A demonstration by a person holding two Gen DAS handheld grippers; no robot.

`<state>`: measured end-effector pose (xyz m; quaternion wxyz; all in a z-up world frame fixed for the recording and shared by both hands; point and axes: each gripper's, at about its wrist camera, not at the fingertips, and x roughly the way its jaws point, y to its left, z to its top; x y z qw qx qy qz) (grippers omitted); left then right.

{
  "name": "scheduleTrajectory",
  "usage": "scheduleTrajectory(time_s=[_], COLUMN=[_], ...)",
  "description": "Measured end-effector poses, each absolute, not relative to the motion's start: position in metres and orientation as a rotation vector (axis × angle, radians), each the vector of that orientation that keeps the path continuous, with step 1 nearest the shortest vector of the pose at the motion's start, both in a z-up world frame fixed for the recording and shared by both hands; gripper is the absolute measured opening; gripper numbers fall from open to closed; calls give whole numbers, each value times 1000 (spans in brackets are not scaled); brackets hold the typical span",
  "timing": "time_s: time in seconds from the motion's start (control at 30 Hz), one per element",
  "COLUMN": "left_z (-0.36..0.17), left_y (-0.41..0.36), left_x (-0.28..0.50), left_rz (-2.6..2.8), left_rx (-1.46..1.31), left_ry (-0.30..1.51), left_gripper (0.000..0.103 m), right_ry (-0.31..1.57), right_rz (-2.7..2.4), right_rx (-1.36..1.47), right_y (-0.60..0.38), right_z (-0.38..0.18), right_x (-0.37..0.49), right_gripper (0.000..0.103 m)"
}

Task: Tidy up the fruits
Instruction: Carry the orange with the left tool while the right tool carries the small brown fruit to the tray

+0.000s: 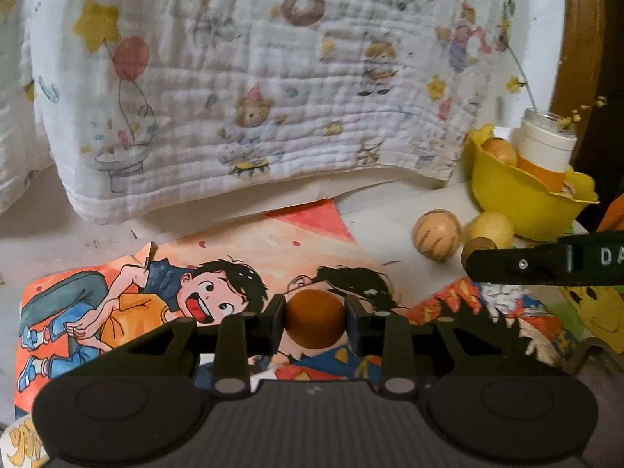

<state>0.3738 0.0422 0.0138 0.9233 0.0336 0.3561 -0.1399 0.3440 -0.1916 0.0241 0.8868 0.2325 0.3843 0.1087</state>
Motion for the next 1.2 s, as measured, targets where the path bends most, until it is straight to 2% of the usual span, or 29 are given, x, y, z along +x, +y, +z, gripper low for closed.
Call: scheduleTrajectory(time_s=[0.5, 1.2], left_z=[39, 36], left_y=[8, -39], left_x=[298, 141], left_rz=[-330, -537], left_rx=[72, 117], left_ry=[709, 685], left_gripper=[35, 36], right_ry=[687, 742], right_rz=[285, 371], right_rx=[384, 143], right_y=[-217, -246], right_z=[55, 29], right_x=[252, 101], right_gripper=[28, 28])
